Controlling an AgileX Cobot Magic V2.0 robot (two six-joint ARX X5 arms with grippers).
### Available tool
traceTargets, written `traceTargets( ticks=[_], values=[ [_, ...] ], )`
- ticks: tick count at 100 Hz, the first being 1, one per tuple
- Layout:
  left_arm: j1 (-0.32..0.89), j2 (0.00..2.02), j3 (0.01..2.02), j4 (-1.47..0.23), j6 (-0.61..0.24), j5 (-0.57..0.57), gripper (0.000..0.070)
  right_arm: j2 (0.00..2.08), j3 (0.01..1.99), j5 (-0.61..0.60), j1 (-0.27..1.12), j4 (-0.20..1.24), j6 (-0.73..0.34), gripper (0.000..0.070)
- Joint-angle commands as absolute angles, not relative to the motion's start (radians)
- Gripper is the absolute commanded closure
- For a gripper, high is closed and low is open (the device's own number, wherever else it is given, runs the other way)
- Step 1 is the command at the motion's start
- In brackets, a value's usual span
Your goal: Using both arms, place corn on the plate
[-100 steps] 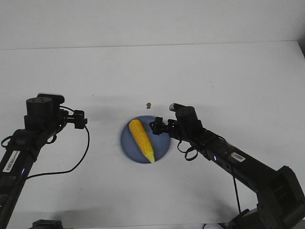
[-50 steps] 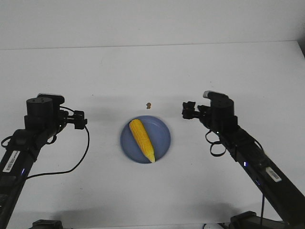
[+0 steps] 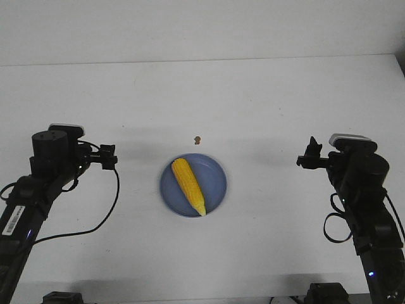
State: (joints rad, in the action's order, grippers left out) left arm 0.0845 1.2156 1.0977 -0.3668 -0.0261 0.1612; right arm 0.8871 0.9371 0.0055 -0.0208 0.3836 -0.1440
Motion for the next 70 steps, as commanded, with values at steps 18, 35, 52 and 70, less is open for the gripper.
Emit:
traceTargets(
  ticks=[18, 35, 52, 70],
  values=[
    [0.086, 1.016, 0.936, -0.259, -0.059, 0.156, 0.0203, 0.771, 0.874, -0.002, -0.014, 0.37, -0.081, 0.0215],
    [0.086, 0.839, 0.816, -0.234, -0.057, 0.147, 0.0208, 0.665, 0.767, 0.0, 0.006, 0.336, -0.071, 0.0215],
    [0.085, 0.695, 0.711, -0.246, -0.058, 0.126, 0.0208, 0.53, 0.642, -0.003, 0.009, 0.336, -0.07, 0.0215],
    [0.085, 0.502, 0.582, -0.253, -0.073, 0.126, 0.0211, 0.362, 0.607, -0.009, 0.008, 0.389, -0.047, 0.0215]
  ],
)
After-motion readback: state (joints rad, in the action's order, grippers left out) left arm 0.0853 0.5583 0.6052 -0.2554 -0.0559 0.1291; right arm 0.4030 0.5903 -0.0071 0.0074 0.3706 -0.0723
